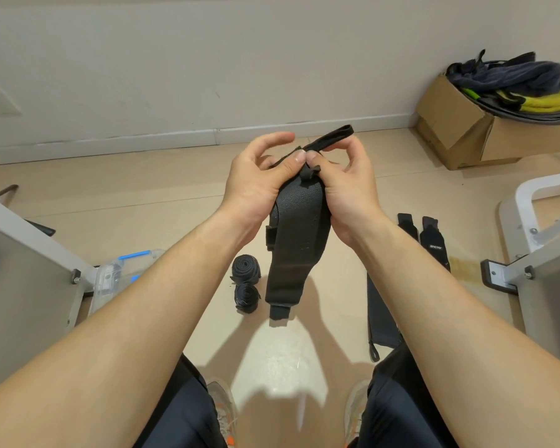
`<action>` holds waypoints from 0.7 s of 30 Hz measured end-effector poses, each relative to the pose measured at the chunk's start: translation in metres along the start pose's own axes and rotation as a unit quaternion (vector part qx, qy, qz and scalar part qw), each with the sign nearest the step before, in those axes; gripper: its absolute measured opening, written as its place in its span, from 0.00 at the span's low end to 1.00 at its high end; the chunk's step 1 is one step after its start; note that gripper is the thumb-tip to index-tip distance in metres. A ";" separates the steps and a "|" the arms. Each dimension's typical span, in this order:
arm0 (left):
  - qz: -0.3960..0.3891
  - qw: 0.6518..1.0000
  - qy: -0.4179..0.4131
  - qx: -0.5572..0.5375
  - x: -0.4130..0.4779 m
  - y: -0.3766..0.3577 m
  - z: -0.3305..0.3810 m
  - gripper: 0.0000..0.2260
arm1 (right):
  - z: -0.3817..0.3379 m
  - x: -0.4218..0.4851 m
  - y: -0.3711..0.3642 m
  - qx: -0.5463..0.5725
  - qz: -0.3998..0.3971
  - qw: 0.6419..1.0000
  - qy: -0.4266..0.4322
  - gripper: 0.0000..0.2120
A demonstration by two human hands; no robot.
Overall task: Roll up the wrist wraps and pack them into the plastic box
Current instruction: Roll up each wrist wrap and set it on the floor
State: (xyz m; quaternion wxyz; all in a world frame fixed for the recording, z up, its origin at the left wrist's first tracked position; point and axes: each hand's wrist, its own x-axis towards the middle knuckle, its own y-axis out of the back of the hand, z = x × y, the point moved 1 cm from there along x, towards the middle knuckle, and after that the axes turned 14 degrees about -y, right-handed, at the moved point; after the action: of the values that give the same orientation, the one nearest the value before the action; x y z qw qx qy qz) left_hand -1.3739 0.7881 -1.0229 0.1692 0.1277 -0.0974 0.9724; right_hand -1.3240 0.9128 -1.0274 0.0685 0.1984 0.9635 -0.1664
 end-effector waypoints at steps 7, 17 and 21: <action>0.001 0.996 -0.003 0.094 0.007 0.006 -0.003 0.05 | -0.004 -0.001 0.000 -0.038 -0.022 0.999 0.014 0.06; 0.044 0.992 -0.007 0.117 0.003 0.006 0.006 0.08 | -0.005 -0.003 0.000 -0.053 -0.057 0.997 0.002 0.08; 0.037 0.997 -0.019 0.067 0.001 0.006 0.009 0.07 | -0.004 -0.002 0.002 -0.028 -0.063 0.998 -0.006 0.08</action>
State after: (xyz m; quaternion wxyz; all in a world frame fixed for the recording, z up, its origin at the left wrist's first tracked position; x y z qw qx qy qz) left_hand -1.3746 0.7812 -1.0149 0.1221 0.1536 -0.0397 0.9798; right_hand -1.3219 0.9148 -1.0241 0.0694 0.1346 0.9779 -0.1443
